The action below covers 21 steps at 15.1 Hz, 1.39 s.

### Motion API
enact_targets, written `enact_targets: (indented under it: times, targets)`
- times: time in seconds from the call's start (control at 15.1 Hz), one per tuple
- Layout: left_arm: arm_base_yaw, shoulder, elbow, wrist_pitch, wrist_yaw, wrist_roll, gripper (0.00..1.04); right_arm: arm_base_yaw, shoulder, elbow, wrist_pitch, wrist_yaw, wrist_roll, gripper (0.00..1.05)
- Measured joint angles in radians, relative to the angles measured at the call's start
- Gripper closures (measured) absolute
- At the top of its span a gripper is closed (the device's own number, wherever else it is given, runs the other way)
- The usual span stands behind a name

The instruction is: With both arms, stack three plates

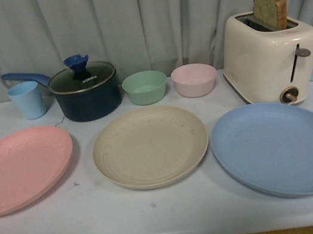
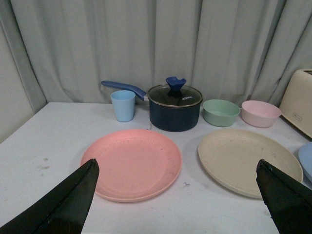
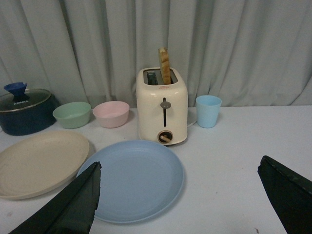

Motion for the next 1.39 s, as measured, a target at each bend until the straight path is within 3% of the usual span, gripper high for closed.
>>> enact_targets:
  times: [1.39]
  targets:
    - [0.000, 0.000, 0.000, 0.000, 0.000, 0.000, 0.07, 0.000, 0.000, 0.000, 0.000, 0.000, 0.000, 0.06]
